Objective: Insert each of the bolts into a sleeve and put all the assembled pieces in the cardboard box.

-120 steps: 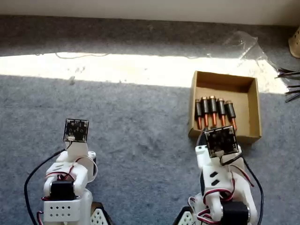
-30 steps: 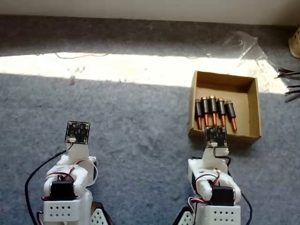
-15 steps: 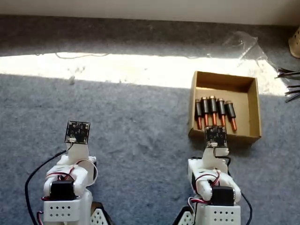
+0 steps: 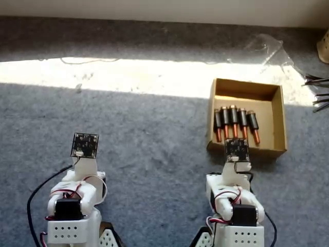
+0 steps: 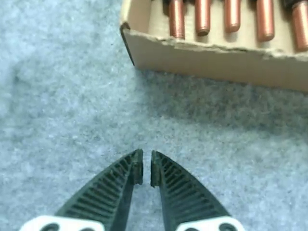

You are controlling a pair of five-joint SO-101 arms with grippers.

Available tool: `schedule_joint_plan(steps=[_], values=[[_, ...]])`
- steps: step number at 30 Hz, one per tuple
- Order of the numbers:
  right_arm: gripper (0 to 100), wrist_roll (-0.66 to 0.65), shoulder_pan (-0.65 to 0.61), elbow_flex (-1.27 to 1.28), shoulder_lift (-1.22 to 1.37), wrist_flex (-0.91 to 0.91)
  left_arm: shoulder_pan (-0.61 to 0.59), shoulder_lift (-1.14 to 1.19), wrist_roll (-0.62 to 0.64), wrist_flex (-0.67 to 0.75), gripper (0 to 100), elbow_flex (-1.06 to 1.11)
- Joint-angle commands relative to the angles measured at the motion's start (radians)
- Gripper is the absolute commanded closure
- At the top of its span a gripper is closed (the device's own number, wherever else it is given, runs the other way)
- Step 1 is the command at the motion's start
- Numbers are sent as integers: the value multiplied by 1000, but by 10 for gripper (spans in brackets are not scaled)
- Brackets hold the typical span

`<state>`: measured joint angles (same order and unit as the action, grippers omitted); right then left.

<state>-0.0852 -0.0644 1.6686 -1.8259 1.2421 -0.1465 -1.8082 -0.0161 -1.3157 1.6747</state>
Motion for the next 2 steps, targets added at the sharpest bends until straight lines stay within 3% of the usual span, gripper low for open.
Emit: schedule_joint_plan(steps=[1, 2], values=[[975, 3, 2, 131, -10, 4, -12, -10, 6, -6, 994, 21], [975, 3, 2, 131, -10, 4, -12, -10, 6, -6, 994, 21]])
